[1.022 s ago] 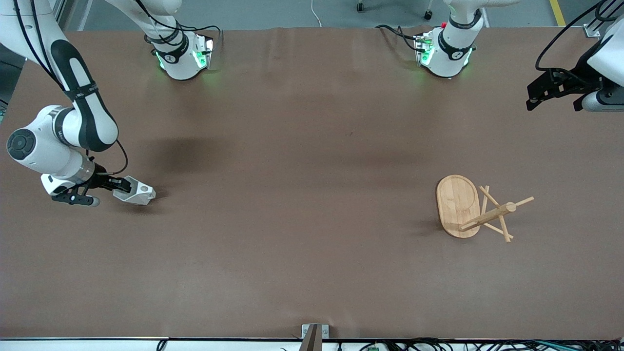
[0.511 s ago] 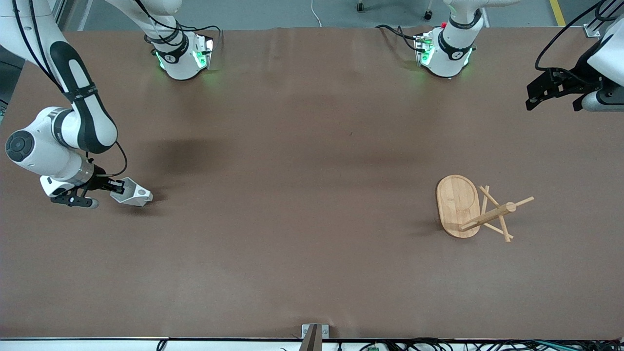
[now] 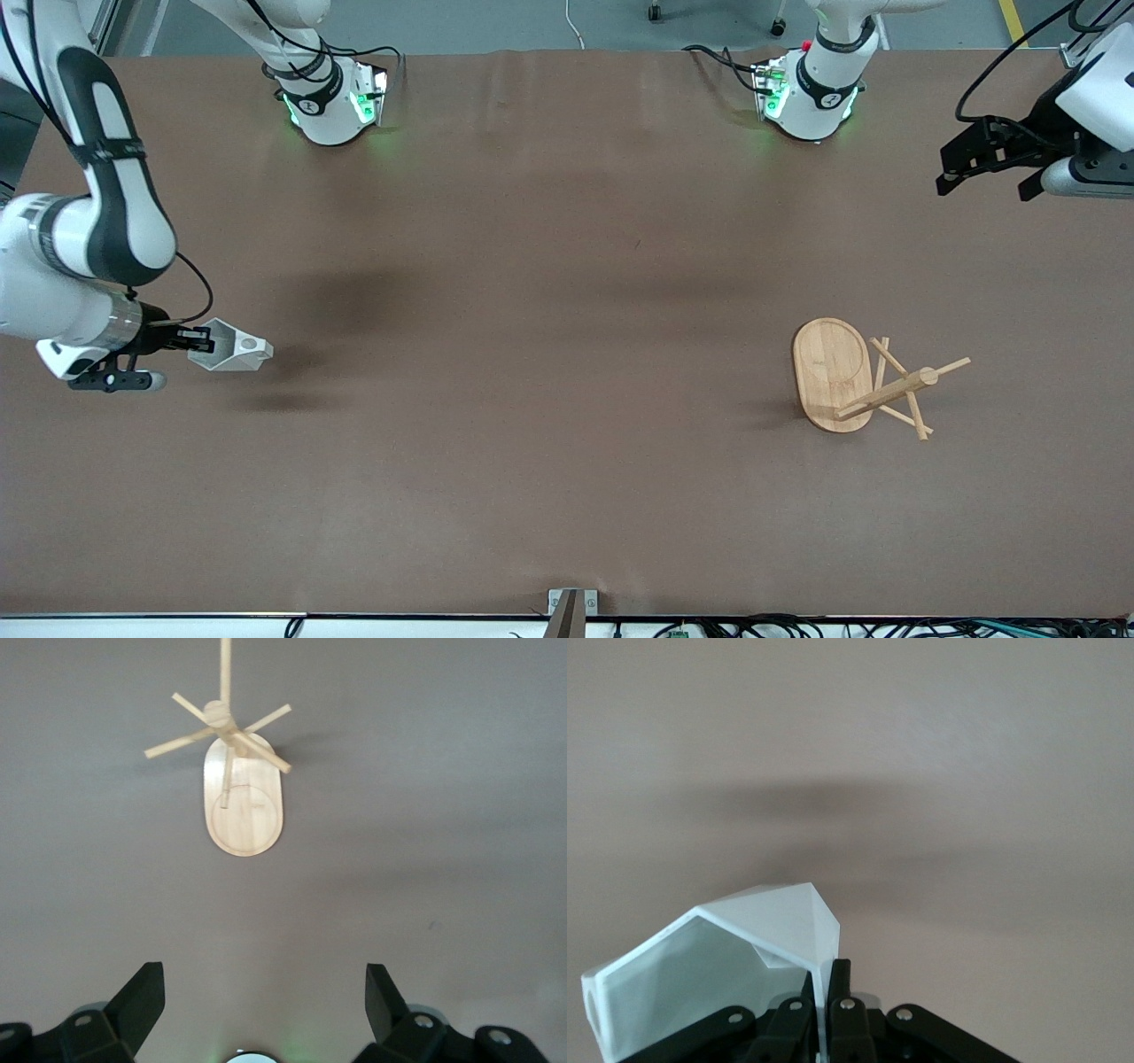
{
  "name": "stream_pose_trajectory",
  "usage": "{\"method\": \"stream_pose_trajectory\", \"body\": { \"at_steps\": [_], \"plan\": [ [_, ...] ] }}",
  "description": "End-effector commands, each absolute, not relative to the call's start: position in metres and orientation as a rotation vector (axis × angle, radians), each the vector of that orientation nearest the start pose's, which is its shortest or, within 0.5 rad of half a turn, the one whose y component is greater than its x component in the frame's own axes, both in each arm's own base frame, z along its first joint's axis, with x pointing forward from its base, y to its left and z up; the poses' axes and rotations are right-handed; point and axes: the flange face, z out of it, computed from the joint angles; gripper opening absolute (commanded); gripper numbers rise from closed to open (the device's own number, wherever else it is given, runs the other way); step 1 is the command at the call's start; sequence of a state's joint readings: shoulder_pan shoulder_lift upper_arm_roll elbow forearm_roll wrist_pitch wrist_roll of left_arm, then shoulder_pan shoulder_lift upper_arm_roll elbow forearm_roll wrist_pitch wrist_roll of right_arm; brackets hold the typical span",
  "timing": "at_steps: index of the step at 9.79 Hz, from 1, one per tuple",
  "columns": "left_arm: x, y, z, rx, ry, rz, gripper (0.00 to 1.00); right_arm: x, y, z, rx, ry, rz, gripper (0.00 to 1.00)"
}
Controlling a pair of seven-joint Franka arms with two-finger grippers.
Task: Hang cup on rack
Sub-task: 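Lift the white cup with the right gripper while the left gripper approaches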
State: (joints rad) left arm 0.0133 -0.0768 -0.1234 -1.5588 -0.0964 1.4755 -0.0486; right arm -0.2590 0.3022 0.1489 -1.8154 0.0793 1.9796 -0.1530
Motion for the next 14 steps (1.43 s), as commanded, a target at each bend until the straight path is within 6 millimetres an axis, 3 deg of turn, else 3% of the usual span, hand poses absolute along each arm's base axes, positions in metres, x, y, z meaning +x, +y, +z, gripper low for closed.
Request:
{"method": "stream_pose_trajectory", "body": {
  "at_steps": [1, 3, 6, 8, 10, 12, 14],
  "plan": [
    [0.516, -0.093, 0.646, -3.264, 0.153, 0.108, 1.0, 0.611, -0.029, 0.398, -2.825, 0.006, 0.205, 0.01],
    [0.51, -0.138, 0.639, -3.258, 0.28, 0.14, 1.0, 0.607, 0.033, 0.393, -2.52, 0.063, 0.229, 0.01],
    [0.497, -0.193, 0.632, -3.247, 0.458, 0.177, 1.0, 0.595, 0.143, 0.384, -2.229, 0.083, 0.243, 0.01],
    [0.479, -0.239, 0.628, -3.211, 0.627, 0.199, 1.0, 0.579, 0.195, 0.365, -2.045, 0.042, 0.257, 0.0],
    [0.46, -0.291, 0.622, -3.16, 0.848, 0.183, 1.0, 0.561, 0.237, 0.35, -1.874, 0.03, 0.237, 0.0],
    [0.447, -0.339, 0.611, -3.127, 1.049, 0.145, 1.0, 0.541, 0.266, 0.321, -1.727, 0.042, 0.191, 0.0],
    [0.434, -0.378, 0.608, -3.093, 1.233, 0.045, 1.0, 0.532, 0.289, 0.322, -1.662, 0.062, 0.196, 0.0]
  ]
}}
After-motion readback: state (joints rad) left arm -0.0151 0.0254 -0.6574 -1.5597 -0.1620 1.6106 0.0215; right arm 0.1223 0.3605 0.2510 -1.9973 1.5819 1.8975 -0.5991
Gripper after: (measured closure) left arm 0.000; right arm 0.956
